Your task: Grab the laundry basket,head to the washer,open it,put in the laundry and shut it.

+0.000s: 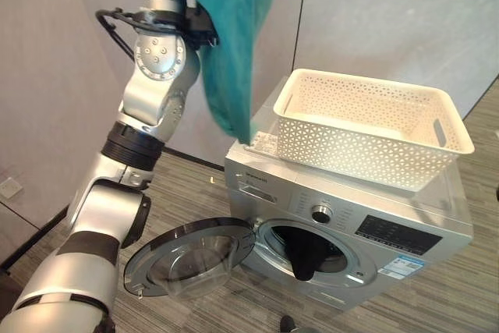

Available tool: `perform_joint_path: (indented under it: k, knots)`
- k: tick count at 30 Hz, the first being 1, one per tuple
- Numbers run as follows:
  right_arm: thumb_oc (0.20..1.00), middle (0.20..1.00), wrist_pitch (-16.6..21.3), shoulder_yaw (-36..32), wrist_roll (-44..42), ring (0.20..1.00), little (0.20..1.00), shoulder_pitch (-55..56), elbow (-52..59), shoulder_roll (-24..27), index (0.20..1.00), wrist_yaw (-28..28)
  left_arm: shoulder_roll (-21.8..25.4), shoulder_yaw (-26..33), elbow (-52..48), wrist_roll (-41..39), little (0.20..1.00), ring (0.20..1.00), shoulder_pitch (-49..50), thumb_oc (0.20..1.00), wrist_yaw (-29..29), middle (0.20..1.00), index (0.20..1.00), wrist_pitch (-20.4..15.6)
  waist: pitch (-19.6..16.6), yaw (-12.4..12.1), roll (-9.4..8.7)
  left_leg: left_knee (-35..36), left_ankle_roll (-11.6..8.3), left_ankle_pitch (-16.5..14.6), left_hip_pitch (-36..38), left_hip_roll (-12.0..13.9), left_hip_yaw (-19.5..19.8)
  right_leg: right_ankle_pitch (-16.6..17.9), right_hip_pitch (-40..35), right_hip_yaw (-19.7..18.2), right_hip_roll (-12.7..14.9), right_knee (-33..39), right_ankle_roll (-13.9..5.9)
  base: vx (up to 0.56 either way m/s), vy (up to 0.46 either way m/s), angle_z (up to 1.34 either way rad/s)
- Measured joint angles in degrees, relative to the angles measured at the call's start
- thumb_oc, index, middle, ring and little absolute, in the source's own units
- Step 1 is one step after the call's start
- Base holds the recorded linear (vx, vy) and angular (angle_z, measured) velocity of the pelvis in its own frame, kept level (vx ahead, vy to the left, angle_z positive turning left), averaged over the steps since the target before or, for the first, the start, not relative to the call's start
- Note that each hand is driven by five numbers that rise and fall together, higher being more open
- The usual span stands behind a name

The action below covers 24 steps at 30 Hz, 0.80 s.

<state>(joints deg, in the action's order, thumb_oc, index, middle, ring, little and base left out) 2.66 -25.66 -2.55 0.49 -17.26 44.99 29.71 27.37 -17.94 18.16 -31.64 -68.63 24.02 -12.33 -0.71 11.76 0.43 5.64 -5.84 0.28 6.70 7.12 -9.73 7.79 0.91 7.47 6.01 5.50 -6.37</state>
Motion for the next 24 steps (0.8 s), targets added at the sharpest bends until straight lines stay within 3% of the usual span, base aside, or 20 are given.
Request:
perform_joint_path:
  k: [5,8,13,14,20,23,24]
  knots:
    - [1.000,1.000,-0.9,-0.7,-1.4,1.000,1.000,12.8,-9.4,-12.0,1.000,0.2,3.7,7.0,-4.7,3.0,0.200,0.200,6.9,0.200,0.8,0.200,0.200,0.0,0.1,-0.5,0.50,0.0,-0.10,-0.1,-0.9,0.2,1.1,-0.3,0.1,1.1,0.0,-0.1,0.17,0.00,-0.027,0.12]
    - [1.000,1.000,-1.6,0.1,-3.8,1.000,1.000,14.1,-14.4,-13.6,1.000,-1.0,4.0,11.4,-6.6,3.4,0.200,0.200,13.1,0.200,1.4,0.200,0.200,0.1,0.2,-1.2,0.50,0.0,-0.14,-0.2,-1.2,0.2,1.1,-0.4,0.2,1.1,0.0,0.0,0.11,0.00,0.000,0.00]
    - [1.000,1.000,0.3,3.9,-11.5,1.000,1.000,14.1,-28.8,-19.7,1.000,-5.6,3.2,23.4,-17.3,9.2,0.200,0.200,39.1,0.200,1.9,0.200,0.200,0.4,1.5,-3.2,-0.83,0.0,-0.42,-0.2,-0.9,0.8,1.2,-0.6,0.2,1.3,-0.2,0.0,0.55,0.01,-0.003,0.00]
    - [1.000,1.000,0.9,5.1,-13.7,1.000,1.000,12.6,-35.2,-20.9,1.000,-7.0,0.8,27.0,-19.4,11.5,0.200,0.200,45.4,0.200,2.2,0.200,0.200,0.3,2.1,-3.3,-1.67,0.0,-0.42,-0.2,-0.8,0.8,1.2,-0.6,0.1,1.3,-0.3,0.0,0.60,0.02,-0.018,0.03]
    - [1.000,1.000,0.8,11.3,-19.8,1.000,1.000,10.9,-56.5,-26.4,1.000,-13.9,-3.4,28.3,-22.4,18.0,0.200,0.200,58.9,0.200,2.2,0.200,0.200,0.6,3.3,-7.8,-4.61,-0.3,-0.25,-0.4,-1.0,0.5,2.4,-0.7,-0.6,2.6,0.1,0.0,0.50,0.02,-0.019,0.11]
    - [1.000,1.000,0.0,12.3,-22.1,1.000,1.000,10.1,-65.2,-28.6,1.000,-17.5,-3.6,27.2,-25.0,20.0,0.200,0.200,62.7,0.200,0.6,0.200,0.200,0.4,3.3,-8.9,-4.85,-0.3,-0.22,-0.5,-0.9,0.4,3.5,-1.0,-1.4,3.8,0.3,-0.1,0.16,0.00,-0.011,0.22]
    - [1.000,1.000,-1.3,12.6,-23.7,1.000,1.000,10.1,-67.5,-30.3,1.000,-19.8,-3.4,25.8,-26.4,20.7,0.200,0.200,65.2,0.200,-1.3,0.200,0.200,0.4,3.7,-10.3,-4.07,-0.3,-0.18,-0.6,-0.9,0.3,3.9,-1.1,-1.5,4.2,0.5,0.0,0.14,-0.03,-0.002,0.10]
